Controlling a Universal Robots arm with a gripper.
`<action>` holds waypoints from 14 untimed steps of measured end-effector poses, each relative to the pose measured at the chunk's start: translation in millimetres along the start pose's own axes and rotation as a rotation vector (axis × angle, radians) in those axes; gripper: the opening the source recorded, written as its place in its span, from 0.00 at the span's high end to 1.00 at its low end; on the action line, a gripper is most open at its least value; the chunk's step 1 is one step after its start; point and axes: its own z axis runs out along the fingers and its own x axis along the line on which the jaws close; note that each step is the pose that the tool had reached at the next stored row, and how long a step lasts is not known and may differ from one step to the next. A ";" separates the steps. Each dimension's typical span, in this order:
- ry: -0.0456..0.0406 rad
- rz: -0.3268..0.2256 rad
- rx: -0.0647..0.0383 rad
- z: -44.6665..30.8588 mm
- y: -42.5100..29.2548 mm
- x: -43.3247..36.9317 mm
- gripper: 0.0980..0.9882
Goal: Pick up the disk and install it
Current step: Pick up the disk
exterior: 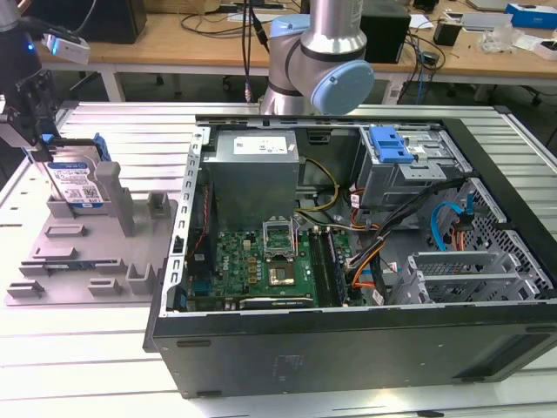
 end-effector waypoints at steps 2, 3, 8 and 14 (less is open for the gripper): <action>0.0000 0.000 0.000 0.2 0.0 0.1 0.57; 0.0000 0.000 0.000 0.3 0.0 0.2 0.58; 0.0000 0.000 0.000 1.0 0.0 0.5 0.67; 0.0000 0.000 0.000 2.4 0.0 0.7 0.67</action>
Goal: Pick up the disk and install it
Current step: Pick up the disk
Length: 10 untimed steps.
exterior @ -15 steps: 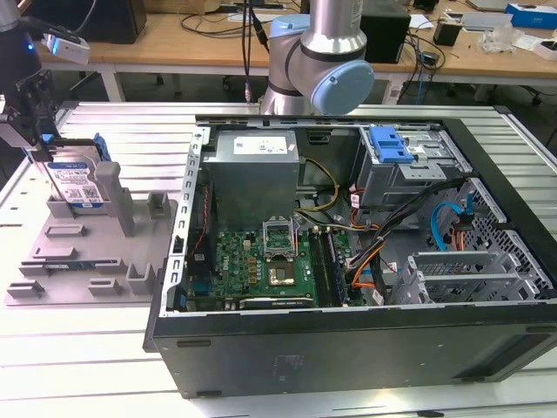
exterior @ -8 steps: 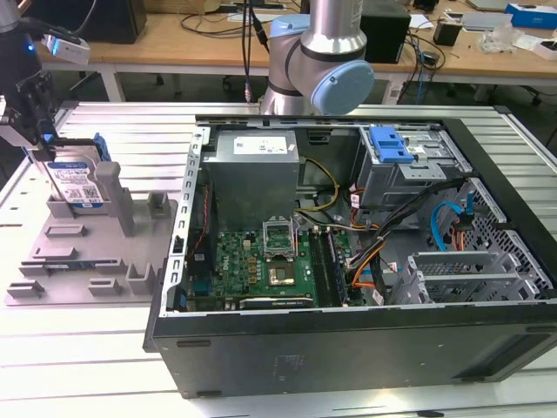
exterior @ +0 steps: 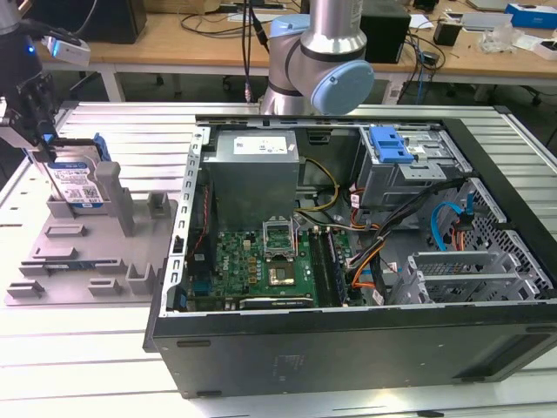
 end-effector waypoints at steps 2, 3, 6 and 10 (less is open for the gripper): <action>-0.0001 0.000 0.000 0.7 0.0 0.0 0.67; 0.0000 0.000 0.000 0.9 0.0 0.0 0.67; 0.0000 0.000 0.000 1.2 0.0 0.0 0.67; 0.0000 0.000 0.000 1.5 0.0 0.0 0.70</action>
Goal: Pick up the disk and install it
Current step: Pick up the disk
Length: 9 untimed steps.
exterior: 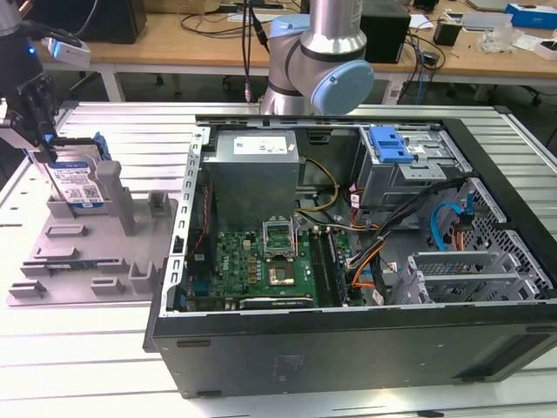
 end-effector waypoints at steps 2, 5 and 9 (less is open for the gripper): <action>0.0000 0.000 0.000 0.0 0.0 0.0 0.70; -0.0001 0.000 0.000 0.0 0.0 0.0 0.70; 0.0000 0.000 0.000 -1.4 0.0 0.0 0.70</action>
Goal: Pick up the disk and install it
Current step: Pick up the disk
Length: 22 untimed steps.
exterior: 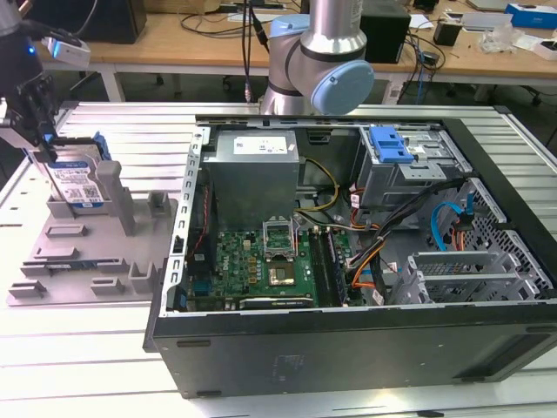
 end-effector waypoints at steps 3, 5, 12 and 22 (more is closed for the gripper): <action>-0.0005 0.000 0.000 -2.6 0.1 0.0 0.70; -0.0014 0.000 0.000 -4.9 0.1 0.1 0.70; -0.0139 0.000 0.002 -25.8 0.5 0.3 0.70; -0.0245 0.000 0.005 -63.9 1.3 0.9 0.70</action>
